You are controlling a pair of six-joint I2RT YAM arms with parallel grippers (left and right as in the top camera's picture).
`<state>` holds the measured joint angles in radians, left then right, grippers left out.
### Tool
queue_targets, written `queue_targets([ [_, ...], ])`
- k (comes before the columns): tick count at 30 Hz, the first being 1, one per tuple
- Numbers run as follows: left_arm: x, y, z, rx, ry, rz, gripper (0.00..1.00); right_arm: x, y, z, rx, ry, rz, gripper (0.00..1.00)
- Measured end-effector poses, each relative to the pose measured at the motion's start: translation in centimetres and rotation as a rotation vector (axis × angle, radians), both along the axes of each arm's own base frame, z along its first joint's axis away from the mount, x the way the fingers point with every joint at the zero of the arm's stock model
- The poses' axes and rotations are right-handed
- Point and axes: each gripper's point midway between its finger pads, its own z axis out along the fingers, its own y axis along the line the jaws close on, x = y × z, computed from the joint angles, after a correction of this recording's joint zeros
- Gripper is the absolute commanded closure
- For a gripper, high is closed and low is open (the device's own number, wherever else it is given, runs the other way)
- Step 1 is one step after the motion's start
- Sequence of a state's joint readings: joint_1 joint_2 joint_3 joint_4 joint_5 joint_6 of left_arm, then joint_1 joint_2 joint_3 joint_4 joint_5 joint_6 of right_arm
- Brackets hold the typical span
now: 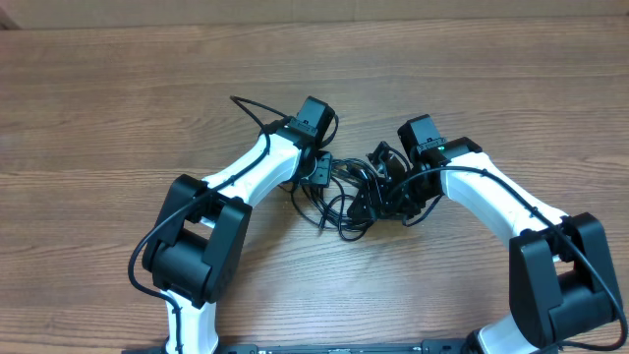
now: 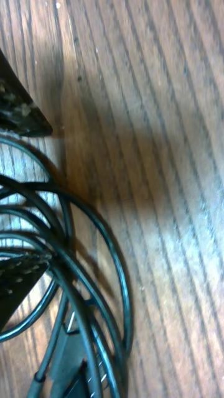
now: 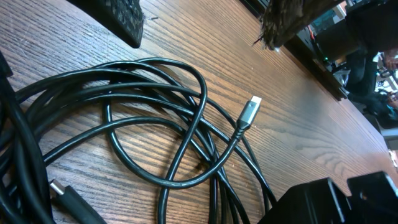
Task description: Untangle cables
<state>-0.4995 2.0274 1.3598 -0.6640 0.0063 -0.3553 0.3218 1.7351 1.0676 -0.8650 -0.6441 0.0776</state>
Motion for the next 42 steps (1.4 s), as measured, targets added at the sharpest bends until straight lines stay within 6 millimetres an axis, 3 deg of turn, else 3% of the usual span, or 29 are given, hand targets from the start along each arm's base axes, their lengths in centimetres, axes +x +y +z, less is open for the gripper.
queue_targets([
  [7, -1.0, 0.2, 0.9, 0.029, 0.060, -0.063, 0.41, 0.3, 0.1, 0.0, 0.002, -0.016, 0.000, 0.37],
  [13, 0.9, -0.9, 3.4, 0.006, 0.004, -0.115, 0.38, 0.4, 0.0, 0.0, 0.001, -0.017, -0.001, 0.36],
  [19, 0.8, -0.9, 2.8, 0.009, 0.004, -0.129, 0.39, 0.4, 0.0, 0.0, 0.001, -0.019, 0.000, 0.36],
  [25, -0.2, -0.5, -0.5, 0.042, 0.073, -0.136, 0.40, 0.4, 0.1, 0.0, 0.002, -0.022, -0.001, 0.36],
  [26, 0.0, -0.7, -0.5, 0.033, 0.064, -0.140, 0.46, 0.5, 0.1, 0.0, 0.003, -0.024, -0.001, 0.36],
  [27, 0.0, -0.7, -0.6, 0.038, 0.063, -0.144, 0.62, 0.5, 0.1, 0.0, 0.004, -0.027, -0.001, 0.36],
  [28, 0.1, -0.7, -0.6, 0.040, 0.061, -0.148, 0.85, 0.6, 0.1, 0.0, 0.004, -0.029, 0.000, 0.36],
  [29, 0.1, -0.7, -0.6, 0.044, 0.060, -0.154, 0.96, 0.6, 0.1, 0.0, 0.005, -0.034, 0.002, 0.36],
  [37, -0.9, -0.2, -0.1, 0.083, 0.161, -0.157, 0.96, 0.7, 0.2, 0.0, 0.011, -0.065, 0.037, 0.36],
  [42, -1.3, 0.4, 2.8, 0.098, 0.244, -0.143, 0.96, 0.8, 0.2, 0.0, 0.016, -0.087, 0.060, 0.36],
])
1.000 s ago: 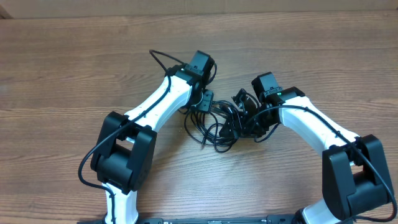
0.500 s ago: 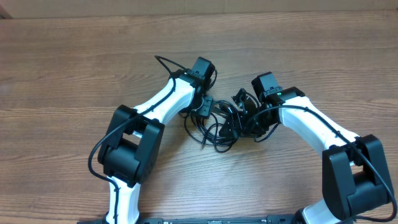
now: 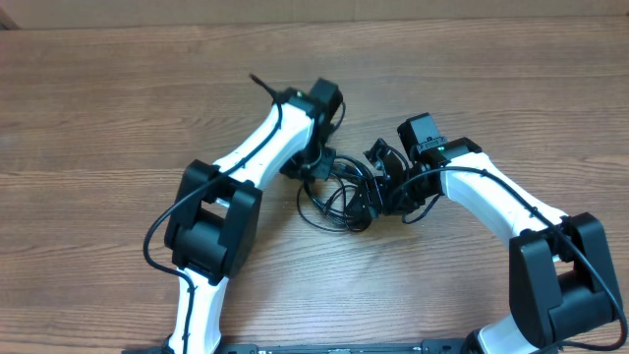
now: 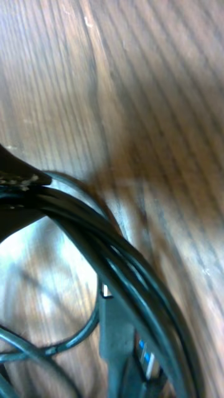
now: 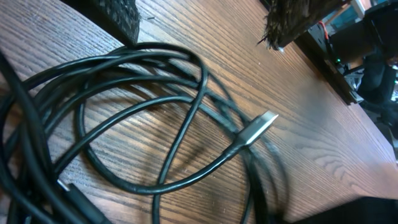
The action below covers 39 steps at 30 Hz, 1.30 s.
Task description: Untangle cables
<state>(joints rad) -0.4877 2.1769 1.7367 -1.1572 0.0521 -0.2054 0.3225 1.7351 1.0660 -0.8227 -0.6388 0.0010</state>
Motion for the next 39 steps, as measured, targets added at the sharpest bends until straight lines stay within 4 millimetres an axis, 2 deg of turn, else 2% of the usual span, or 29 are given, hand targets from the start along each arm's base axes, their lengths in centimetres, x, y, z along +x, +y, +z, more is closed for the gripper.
queue_targets([
  [3, 0.8, -0.1, 2.3, -0.026, -0.006, 0.010, 0.96, 0.2, 0.1, 0.0, 0.005, -0.015, 0.006, 0.36],
  [6, 1.3, -0.3, 3.5, -0.055, -0.010, 0.010, 0.96, 0.4, 0.3, 0.2, 0.019, -0.027, 0.012, 0.36],
  [14, 1.1, -0.3, 3.8, -0.112, 0.028, 0.025, 0.96, 0.8, 1.5, 0.9, 0.107, -0.060, 0.035, 0.36],
  [21, 1.2, -0.3, 4.0, -0.155, 0.045, 0.044, 0.96, 0.1, 2.0, -0.8, 0.135, -0.073, 0.053, 0.37],
  [25, 1.2, -0.5, 4.0, -0.167, 0.045, 0.044, 0.96, -0.6, 2.2, -1.7, 0.161, -0.052, 0.080, 0.45],
  [27, 1.4, -0.6, 4.0, -0.175, 0.041, 0.043, 0.96, -0.9, 2.5, -1.6, 0.193, -0.051, 0.105, 0.52],
  [35, 1.5, -0.9, 4.1, -0.185, 0.034, 0.042, 0.96, -1.5, 4.0, 0.4, 0.348, -0.065, 0.165, 0.61],
  [39, 1.5, -0.9, 4.0, -0.185, 0.035, 0.042, 0.96, -1.7, 4.4, 1.1, 0.395, -0.063, 0.178, 0.70],
])
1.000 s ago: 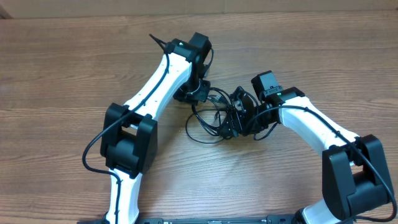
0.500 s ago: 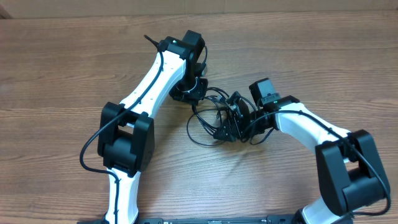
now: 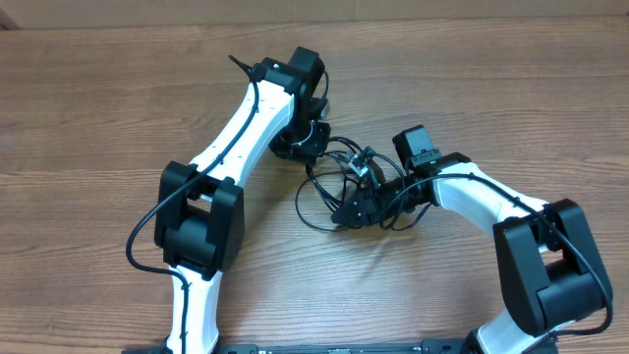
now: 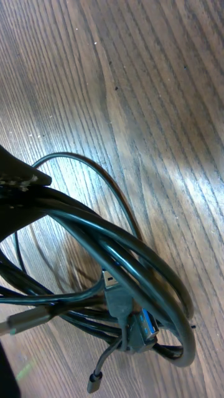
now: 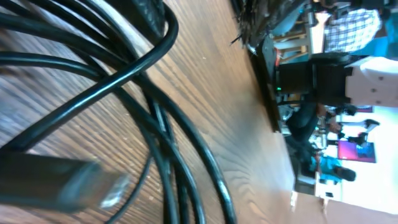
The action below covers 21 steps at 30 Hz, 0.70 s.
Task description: Untangle cables
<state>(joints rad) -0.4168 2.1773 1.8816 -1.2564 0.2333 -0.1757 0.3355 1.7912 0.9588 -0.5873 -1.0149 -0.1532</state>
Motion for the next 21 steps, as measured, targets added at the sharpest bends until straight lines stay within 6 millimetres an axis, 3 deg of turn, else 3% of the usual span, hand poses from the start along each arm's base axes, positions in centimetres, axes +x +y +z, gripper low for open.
queue_targets([
  [7, 0.0, -0.1, 0.0, -0.004, -0.001, 0.000, 0.96, -0.5, 0.6, 1.3, 0.079, 0.023, 0.019, 0.89],
  [14, 0.1, -0.1, 0.0, -0.004, -0.002, 0.000, 0.96, -0.6, 0.6, 4.7, 0.278, 0.111, 0.016, 0.96],
  [21, 0.2, -0.2, 0.0, -0.007, -0.009, 0.000, 0.96, 2.1, -2.2, 7.7, 0.444, 0.163, -0.076, 0.96],
])
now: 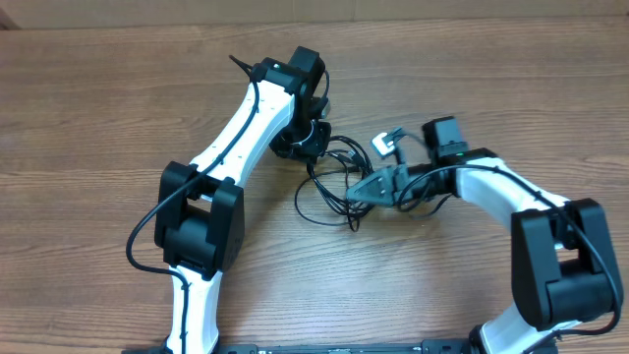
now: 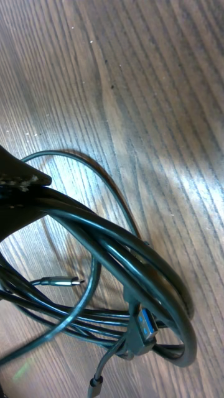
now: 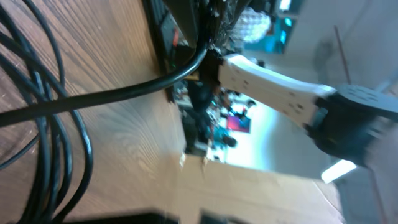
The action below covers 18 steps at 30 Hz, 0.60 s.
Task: Untangle cables
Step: 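Open the right gripper and withdraw it rightward from the cables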
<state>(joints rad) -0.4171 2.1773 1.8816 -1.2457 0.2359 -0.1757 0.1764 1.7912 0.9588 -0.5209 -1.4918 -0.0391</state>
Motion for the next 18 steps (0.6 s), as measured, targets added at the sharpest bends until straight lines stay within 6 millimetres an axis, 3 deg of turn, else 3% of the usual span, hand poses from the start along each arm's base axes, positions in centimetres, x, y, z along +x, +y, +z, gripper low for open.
queue_targets([
  [12, 0.3, 0.3, -0.1, 0.018, -0.013, 0.000, 0.96, 4.5, -4.8, 1.0, 0.010, 0.270, -0.173, 0.96],
  [18, 0.4, 0.4, -0.1, 0.022, -0.018, 0.001, 0.96, 6.7, -6.9, 1.6, 0.019, 0.322, -0.241, 0.95],
])
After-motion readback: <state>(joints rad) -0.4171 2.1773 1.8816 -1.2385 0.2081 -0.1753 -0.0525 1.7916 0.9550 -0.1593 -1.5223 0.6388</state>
